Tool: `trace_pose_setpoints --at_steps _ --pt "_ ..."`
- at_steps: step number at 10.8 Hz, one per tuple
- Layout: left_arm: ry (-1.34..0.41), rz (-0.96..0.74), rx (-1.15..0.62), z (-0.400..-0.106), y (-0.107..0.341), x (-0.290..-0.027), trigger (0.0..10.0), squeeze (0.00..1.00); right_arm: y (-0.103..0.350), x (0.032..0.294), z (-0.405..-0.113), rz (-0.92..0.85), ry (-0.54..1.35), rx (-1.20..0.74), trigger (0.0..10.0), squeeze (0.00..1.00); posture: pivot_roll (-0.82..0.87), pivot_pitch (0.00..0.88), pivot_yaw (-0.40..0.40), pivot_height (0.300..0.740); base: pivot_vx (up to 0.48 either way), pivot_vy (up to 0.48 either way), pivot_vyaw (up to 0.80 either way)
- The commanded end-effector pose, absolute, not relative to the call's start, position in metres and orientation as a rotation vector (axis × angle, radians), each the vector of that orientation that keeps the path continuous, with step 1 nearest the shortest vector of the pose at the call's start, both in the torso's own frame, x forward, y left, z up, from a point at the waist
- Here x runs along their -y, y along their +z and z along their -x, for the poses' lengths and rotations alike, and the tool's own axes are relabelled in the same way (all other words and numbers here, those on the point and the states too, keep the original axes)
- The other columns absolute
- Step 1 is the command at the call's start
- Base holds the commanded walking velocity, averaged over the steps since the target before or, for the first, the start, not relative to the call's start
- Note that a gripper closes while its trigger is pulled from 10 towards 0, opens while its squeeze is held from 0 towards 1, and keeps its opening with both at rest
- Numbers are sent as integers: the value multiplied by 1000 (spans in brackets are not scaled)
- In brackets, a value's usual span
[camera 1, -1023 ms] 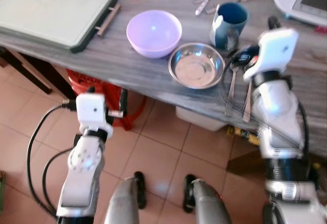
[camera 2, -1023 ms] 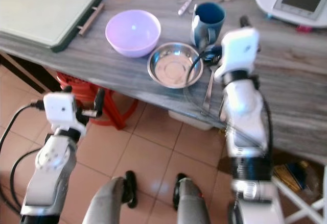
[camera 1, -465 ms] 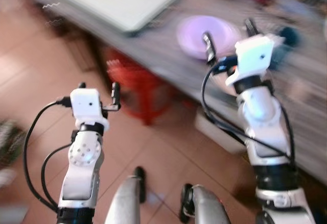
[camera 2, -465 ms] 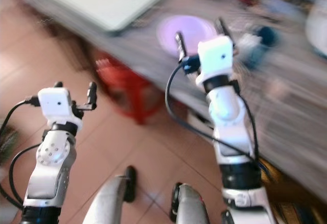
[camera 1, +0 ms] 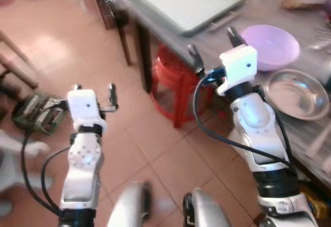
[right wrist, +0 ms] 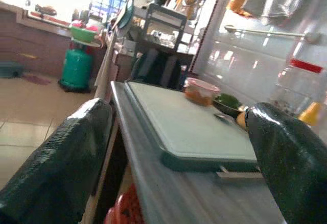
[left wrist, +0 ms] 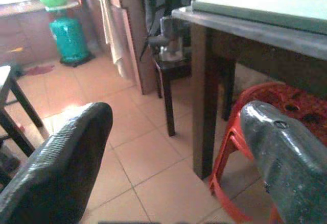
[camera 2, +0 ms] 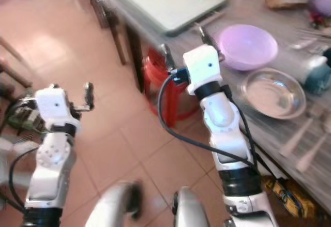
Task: Setting the table
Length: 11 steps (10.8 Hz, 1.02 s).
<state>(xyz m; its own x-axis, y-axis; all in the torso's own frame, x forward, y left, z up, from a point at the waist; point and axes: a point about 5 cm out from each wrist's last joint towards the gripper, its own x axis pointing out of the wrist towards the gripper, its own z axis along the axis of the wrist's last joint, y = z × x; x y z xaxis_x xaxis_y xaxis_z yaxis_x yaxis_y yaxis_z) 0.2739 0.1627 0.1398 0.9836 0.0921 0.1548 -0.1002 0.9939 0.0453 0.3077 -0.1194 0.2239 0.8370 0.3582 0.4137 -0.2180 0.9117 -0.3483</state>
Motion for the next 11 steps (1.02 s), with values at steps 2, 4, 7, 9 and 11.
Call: trace_pose_setpoints --at_steps 2,4,7,9,11 --pt "114 -81 152 -273 139 -166 10000 0 222 117 -304 273 327 490 10000 0 -7 198 -8 740 0 0 800" --pt "158 -137 126 -268 128 -172 10000 0 209 119 -299 230 338 439 10000 0 -2 188 -7 740 0 0 794" --pt "184 -178 51 -253 99 -186 10000 0 168 135 -288 251 273 331 10000 0 8 156 -14 740 0 0 794" --pt "197 -175 14 -245 89 -191 10000 0 139 145 -283 137 190 204 10000 0 16 144 -13 740 129 0 794" --pt "170 -184 10 -245 82 -191 10000 0 116 155 -279 100 108 124 10000 0 13 126 -2 740 420 0 272"
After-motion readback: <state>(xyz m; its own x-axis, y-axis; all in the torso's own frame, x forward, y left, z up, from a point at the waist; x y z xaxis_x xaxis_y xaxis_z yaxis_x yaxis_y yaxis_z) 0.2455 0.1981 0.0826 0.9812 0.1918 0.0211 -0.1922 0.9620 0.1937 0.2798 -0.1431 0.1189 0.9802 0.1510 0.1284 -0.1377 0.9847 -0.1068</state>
